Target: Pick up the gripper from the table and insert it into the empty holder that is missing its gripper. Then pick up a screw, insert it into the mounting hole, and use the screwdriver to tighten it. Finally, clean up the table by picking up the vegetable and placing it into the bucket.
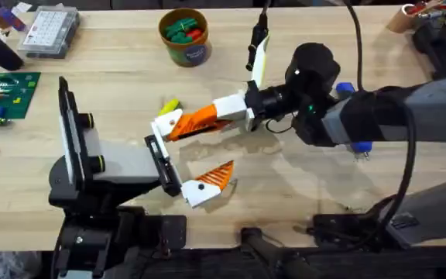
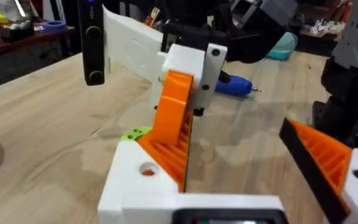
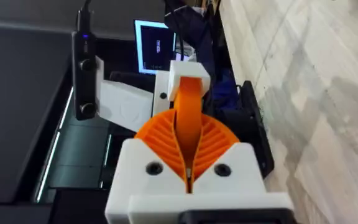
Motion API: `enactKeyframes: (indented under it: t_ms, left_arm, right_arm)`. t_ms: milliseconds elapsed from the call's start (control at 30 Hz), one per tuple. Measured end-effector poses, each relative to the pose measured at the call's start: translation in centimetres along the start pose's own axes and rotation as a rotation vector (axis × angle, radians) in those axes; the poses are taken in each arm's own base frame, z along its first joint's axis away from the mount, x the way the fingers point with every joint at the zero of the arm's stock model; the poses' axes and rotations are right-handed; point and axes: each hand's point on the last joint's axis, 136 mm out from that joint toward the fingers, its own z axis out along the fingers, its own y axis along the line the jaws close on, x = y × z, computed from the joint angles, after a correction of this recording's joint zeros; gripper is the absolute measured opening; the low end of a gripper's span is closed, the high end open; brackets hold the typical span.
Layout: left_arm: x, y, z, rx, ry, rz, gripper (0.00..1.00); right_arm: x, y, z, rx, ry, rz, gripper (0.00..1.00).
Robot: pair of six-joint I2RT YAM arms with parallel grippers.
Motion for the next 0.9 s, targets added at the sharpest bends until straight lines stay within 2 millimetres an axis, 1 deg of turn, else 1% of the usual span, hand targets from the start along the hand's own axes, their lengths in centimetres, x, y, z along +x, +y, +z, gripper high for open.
enactKeyframes:
  t_ms: [233, 333, 467, 900]
  left_arm:
    - [0.01, -0.01, 0.00, 0.000, 0.000, 0.001, 0.986]
    - [0.06, 0.00, 0.00, 0.000, 0.002, -0.002, 0.986]
    - [-0.02, 0.05, -0.01, -0.003, -0.001, 0.004, 0.986]
    - [-0.05, 0.01, -0.03, 0.000, -0.002, 0.009, 0.986]
  right_arm:
    - [-0.01, -0.01, 0.01, 0.001, 0.001, -0.005, 0.019]
    - [-0.34, -0.16, 0.31, 0.018, 0.023, 0.017, 0.019]
    - [-0.59, 0.13, 0.48, 0.019, 0.041, 0.000, 0.019]
    - [-0.34, 0.20, 0.90, 0.018, 0.051, -0.024, 0.019]
